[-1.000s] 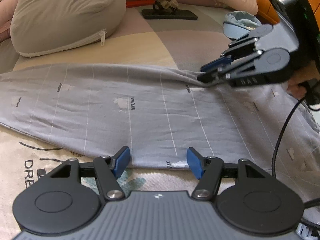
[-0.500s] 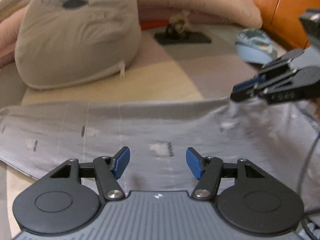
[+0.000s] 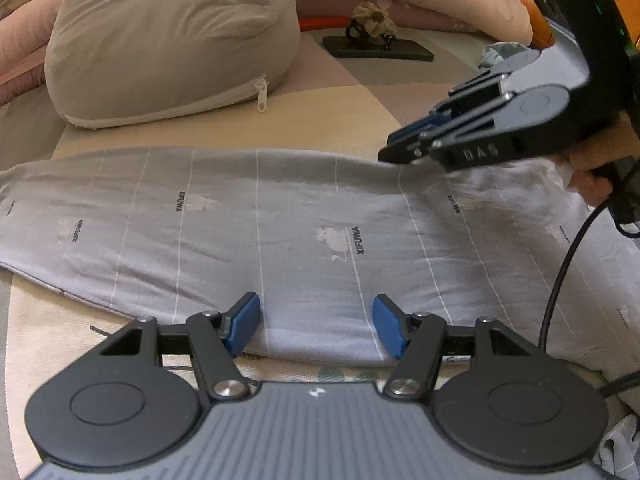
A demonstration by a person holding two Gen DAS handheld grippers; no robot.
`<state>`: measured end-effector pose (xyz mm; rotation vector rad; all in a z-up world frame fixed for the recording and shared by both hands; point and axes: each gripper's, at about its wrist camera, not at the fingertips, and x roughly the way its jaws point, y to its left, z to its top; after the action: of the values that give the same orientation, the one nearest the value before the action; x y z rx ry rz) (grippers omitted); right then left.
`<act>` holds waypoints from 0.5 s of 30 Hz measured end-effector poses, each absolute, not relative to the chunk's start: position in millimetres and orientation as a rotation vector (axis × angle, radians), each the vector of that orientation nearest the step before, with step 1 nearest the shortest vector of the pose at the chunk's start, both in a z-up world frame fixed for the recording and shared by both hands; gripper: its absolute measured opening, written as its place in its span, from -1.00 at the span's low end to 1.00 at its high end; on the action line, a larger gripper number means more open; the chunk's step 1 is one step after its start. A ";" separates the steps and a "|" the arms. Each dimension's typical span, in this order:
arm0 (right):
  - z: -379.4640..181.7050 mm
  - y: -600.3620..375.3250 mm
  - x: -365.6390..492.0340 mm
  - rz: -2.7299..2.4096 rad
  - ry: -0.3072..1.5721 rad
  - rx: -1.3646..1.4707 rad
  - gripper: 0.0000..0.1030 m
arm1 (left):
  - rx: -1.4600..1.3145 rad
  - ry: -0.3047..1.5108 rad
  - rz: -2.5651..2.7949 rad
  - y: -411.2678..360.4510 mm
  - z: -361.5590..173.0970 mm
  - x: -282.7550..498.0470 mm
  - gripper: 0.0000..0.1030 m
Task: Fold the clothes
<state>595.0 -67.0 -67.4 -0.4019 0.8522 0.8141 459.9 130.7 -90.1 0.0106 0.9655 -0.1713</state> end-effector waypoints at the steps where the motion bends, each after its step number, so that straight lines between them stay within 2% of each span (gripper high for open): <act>1: -68.1 -65.9 592.1 0.820 0.849 -0.416 -0.64 | 0.010 0.962 -0.171 130.4 -90.0 459.1 0.22; 8: -76.3 -56.5 572.0 0.873 0.783 -0.571 -0.62 | 0.001 0.956 -0.168 131.3 -89.8 459.0 0.22; 10: -77.1 -54.4 569.0 0.896 0.774 -0.599 -0.80 | 0.002 0.957 -0.170 131.8 -89.5 459.5 0.23; 11: -77.4 -53.2 568.2 0.908 0.775 -0.609 -0.97 | 0.002 0.958 -0.171 132.3 -89.4 459.8 0.23; 15: -77.0 -50.4 571.9 0.877 0.751 -0.632 -0.98 | 0.006 0.959 -0.172 132.0 -89.6 458.9 0.24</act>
<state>571.9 -50.4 -77.0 -0.6324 0.7508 0.8768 458.9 132.0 -89.6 0.0056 0.9588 -0.1721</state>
